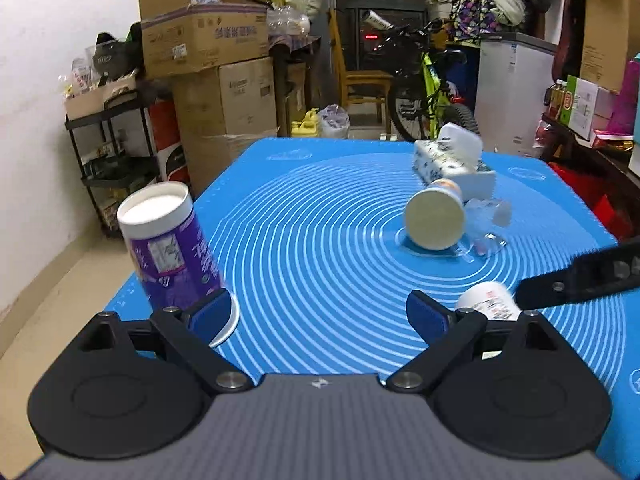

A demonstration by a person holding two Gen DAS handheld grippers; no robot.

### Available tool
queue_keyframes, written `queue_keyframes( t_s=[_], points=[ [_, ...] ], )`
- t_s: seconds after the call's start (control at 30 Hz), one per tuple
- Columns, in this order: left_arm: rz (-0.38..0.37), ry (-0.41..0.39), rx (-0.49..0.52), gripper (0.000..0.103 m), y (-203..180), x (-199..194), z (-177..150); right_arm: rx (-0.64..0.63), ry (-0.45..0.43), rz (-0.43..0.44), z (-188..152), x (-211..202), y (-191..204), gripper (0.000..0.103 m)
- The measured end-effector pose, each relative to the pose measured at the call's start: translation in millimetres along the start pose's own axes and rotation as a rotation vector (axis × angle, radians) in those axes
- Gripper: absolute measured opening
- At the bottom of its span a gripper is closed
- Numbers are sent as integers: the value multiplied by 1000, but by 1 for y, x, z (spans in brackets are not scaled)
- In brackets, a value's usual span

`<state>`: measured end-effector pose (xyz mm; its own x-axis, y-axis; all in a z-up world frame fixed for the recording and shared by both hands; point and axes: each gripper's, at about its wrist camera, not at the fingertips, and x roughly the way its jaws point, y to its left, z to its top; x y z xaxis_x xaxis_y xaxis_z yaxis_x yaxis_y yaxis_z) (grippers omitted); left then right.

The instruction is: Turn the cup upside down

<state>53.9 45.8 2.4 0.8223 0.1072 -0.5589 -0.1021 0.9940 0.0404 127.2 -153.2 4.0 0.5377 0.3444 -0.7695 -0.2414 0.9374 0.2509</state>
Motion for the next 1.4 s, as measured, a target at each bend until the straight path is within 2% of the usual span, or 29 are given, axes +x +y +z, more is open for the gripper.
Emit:
queue_keyframes(
  t_s=[0.27, 0.33, 0.37, 0.47, 0.5, 0.57, 0.67, 0.77, 0.87, 0.93, 1.03, 1.1, 1.17, 1.23, 1.3, 1.4],
  points=[
    [0, 28, -11, 94, 12, 16, -10, 63, 212, 13, 18, 60, 4, 91],
    [-2, 31, -8, 94, 12, 17, -11, 83, 248, 25, 18, 69, 1, 81],
    [-4, 32, -7, 94, 12, 18, -11, 87, 262, 26, 19, 72, 1, 81],
    [-8, 33, -5, 94, 12, 18, -12, 69, 262, 57, 15, 70, 5, 61],
    [-9, 34, -5, 94, 11, 18, -12, 72, 256, 80, 14, 69, 5, 62],
    [-11, 34, -9, 94, 12, 18, -12, 31, 207, 53, 11, 62, 9, 62],
    [-14, 30, -11, 94, 11, 16, -12, -22, 88, 18, 2, 47, 13, 61],
    [-8, 24, -6, 94, 8, 15, -13, -39, -91, -19, -5, 29, 9, 61],
    [-10, 24, -13, 94, 7, 16, -13, -120, -301, -87, -23, 15, 12, 61],
    [-9, 23, -16, 94, 7, 16, -14, -178, -396, -147, -38, 13, 15, 62],
    [-11, 26, -15, 94, 6, 16, -16, -222, -476, -186, -51, 12, 14, 62],
    [-12, 26, -9, 94, 4, 15, -17, -236, -497, -197, -56, 10, 13, 62],
    [-12, 22, -4, 94, 3, 14, -18, -253, -480, -195, -56, 11, 14, 62],
    [-14, 22, -4, 94, 2, 14, -17, -286, -441, -202, -55, 12, 17, 62],
    [-15, 19, -8, 94, 2, 13, -17, -312, -366, -207, -57, 15, 20, 62],
    [-18, 17, -10, 94, 1, 12, -17, -313, -318, -192, -55, 21, 22, 62]
  ],
)
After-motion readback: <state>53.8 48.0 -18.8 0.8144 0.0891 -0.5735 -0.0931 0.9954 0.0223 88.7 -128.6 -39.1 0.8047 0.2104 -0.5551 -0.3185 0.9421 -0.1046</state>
